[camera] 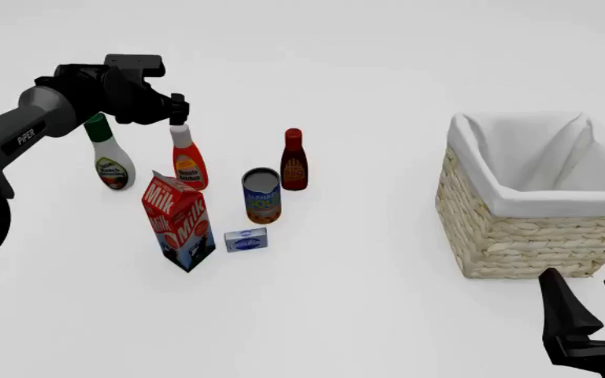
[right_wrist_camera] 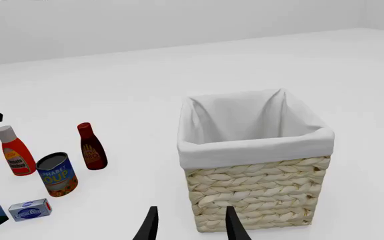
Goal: Pick the ketchup and place it in the basket.
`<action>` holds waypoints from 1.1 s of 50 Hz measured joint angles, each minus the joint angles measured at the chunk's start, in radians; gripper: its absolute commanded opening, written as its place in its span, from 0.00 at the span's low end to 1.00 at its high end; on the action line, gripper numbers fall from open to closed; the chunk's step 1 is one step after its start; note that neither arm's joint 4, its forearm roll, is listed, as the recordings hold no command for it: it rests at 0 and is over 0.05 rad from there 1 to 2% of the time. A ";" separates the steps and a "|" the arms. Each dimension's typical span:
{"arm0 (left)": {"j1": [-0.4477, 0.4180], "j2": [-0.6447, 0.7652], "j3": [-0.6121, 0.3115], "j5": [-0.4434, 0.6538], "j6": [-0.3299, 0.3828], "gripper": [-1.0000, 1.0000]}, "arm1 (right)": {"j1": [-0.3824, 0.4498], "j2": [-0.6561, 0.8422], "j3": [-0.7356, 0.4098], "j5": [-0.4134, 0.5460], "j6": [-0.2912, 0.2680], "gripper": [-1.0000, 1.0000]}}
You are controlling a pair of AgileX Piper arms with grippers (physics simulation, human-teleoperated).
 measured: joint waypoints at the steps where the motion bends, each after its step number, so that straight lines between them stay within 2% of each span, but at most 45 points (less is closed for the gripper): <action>1: 0.000 0.002 -0.001 0.000 0.001 1.00 | 0.000 -0.001 0.000 0.001 0.001 1.00; 55: -0.017 0.123 -0.073 0.005 0.023 1.00 | 0.011 0.011 -0.001 -0.007 0.046 1.00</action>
